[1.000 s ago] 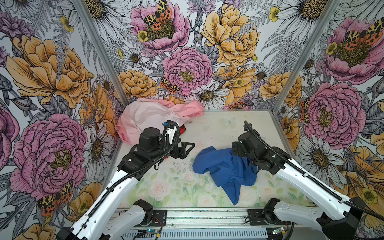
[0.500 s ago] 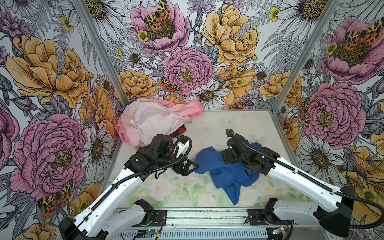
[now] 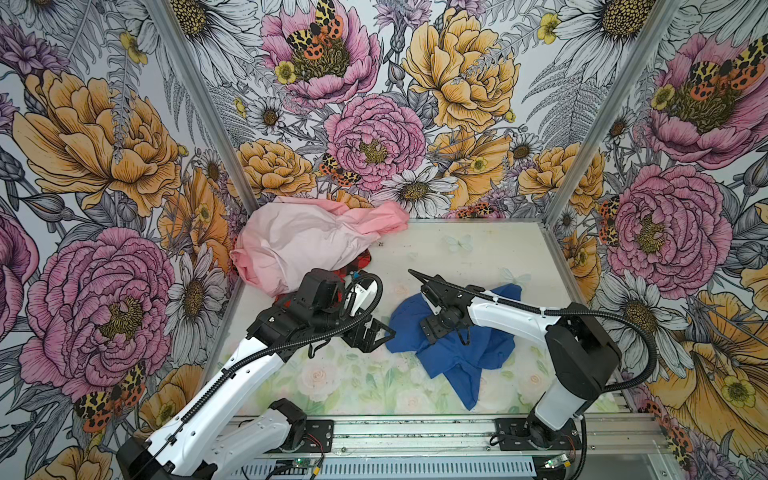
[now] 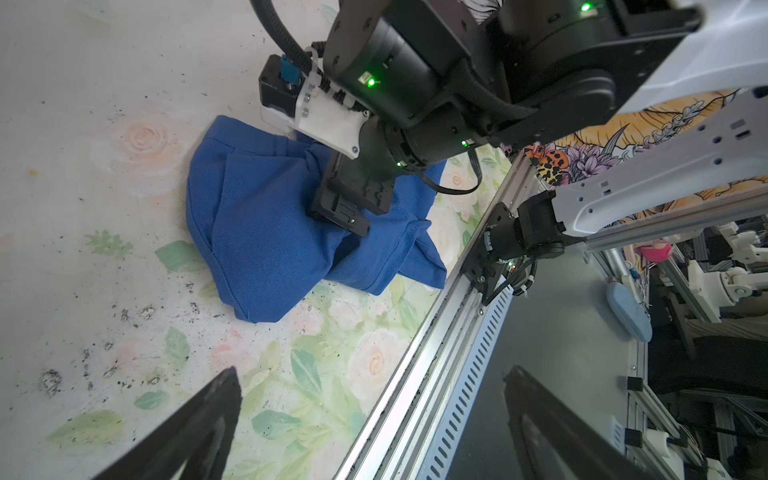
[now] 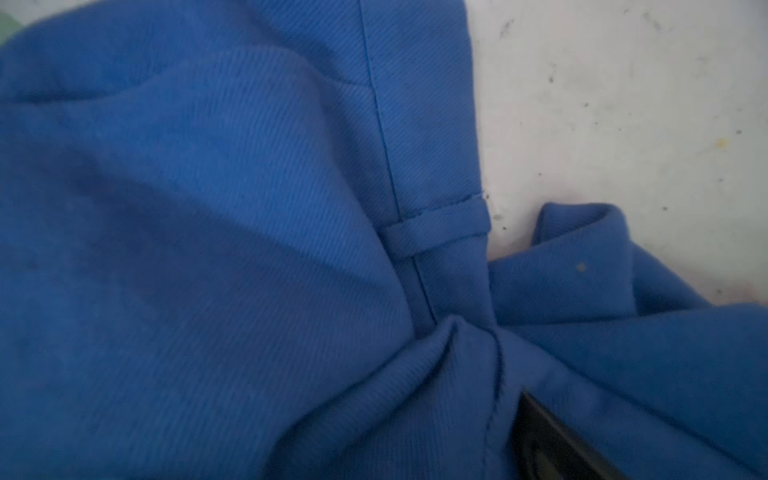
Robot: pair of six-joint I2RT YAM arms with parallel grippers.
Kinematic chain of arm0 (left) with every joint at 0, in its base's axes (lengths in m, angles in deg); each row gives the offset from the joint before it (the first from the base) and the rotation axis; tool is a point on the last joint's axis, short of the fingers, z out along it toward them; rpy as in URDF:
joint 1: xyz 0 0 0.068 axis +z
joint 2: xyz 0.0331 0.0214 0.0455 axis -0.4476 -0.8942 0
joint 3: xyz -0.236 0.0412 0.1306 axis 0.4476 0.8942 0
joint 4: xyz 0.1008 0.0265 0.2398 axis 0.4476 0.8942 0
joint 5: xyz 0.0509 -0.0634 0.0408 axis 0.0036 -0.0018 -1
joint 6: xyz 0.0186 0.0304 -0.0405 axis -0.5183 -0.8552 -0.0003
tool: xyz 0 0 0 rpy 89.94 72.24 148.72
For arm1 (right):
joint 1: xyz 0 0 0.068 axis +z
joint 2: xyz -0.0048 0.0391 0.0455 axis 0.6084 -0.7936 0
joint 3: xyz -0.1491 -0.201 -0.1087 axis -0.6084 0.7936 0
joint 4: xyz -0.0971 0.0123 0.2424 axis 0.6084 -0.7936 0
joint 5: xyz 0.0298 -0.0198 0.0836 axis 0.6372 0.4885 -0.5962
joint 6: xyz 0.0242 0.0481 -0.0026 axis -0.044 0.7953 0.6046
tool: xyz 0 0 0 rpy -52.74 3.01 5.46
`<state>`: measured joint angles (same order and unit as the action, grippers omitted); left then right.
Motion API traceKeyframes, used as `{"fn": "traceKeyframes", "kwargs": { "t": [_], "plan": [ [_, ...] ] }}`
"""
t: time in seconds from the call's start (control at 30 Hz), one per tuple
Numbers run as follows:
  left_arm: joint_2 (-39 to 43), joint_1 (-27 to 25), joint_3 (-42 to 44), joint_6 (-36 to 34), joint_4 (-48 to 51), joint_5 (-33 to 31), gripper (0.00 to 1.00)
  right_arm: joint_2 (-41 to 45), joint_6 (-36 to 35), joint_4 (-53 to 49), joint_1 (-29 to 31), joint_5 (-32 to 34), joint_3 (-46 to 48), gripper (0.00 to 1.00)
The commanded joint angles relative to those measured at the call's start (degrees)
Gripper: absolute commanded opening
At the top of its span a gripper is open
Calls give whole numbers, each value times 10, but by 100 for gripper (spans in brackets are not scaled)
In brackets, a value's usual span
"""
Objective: Pick out a specific cloth from the pile
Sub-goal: 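Reach the right gripper down and grasp the blue cloth again, then lift the blue cloth high with the right gripper toward the far corner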
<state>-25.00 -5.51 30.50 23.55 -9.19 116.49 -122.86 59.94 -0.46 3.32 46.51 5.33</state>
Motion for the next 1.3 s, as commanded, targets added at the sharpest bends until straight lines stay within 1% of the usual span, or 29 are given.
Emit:
{"fn": "traceKeyframes", "kwargs": {
  "t": [0.0, 0.07, 0.1, 0.17, 0.2, 0.23, 0.27, 0.3, 0.33, 0.4, 0.47, 0.5, 0.57, 0.63, 0.7, 0.83, 1.0, 1.1, 1.17, 1.23, 1.27],
  "plan": [
    [25, 9, -26, -7, 1, -5, 99, -68, 56, -4, 2, -122, 15, 99],
    [29, 11, -33, -6, 2, -4, 99, -86, 62, -1, 3, -122, 14, 95],
    [30, 13, -36, -7, 1, -1, 99, -91, 66, 2, 3, -120, 15, 92],
    [28, 16, -41, -10, 2, 2, 99, -92, 70, 6, -1, -120, 17, 79],
    [26, 18, -44, -12, 3, 2, 99, -88, 71, 10, -5, -122, 19, 70],
    [25, 21, -48, -13, 2, 1, 99, -79, 71, 15, -12, -126, 22, 57],
    [25, 23, -48, -14, 3, 0, 99, -71, 71, 17, -20, -130, 24, 41],
    [26, 25, -49, -15, 2, -2, 99, -58, 71, 19, -31, -134, 25, 15],
    [27, 27, -48, -16, 2, -6, 99, -42, 71, 18, -42, -130, 23, 0],
    [29, 28, -48, -17, 2, -18, 99, -4, 62, 17, -67, -131, 13, 0],
    [31, 30, -49, -19, 1, -25, 99, 39, 51, 16, -107, -142, -10, 0],
    [31, 31, -51, -20, 1, -28, 99, 60, 46, 15, -137, -152, -31, 0],
    [31, 33, -54, -20, -1, -33, 99, 87, 37, 2, -197, -167, -89, 0],
    [30, 34, -54, -20, -8, -33, 99, 89, 24, -41, -247, -156, -195, 0],
    [30, 34, -52, -16, -21, -31, 99, 73, 15, -74, -285, -135, -328, 0],
    [31, 33, -36, -4, -61, -30, 99, 19, 33, -65, -346, -96, -546, 0],
    [31, 30, -21, 7, -118, -24, 99, -101, 31, -65, -392, -97, -850, 0],
    [27, 24, -19, 3, -136, -37, 99, -171, 19, -63, -405, -62, -1019, 0],
    [20, 24, -22, -2, -140, -39, 99, -194, 31, -49, -419, -35, -1084, 0],
    [12, 25, -25, -5, -140, -44, 99, -180, 68, -8, -449, -34, -1071, 0],
    [7, 24, -26, -7, -140, -43, 99, -166, 85, 16, -468, -38, -1047, 0]
  ]
}}
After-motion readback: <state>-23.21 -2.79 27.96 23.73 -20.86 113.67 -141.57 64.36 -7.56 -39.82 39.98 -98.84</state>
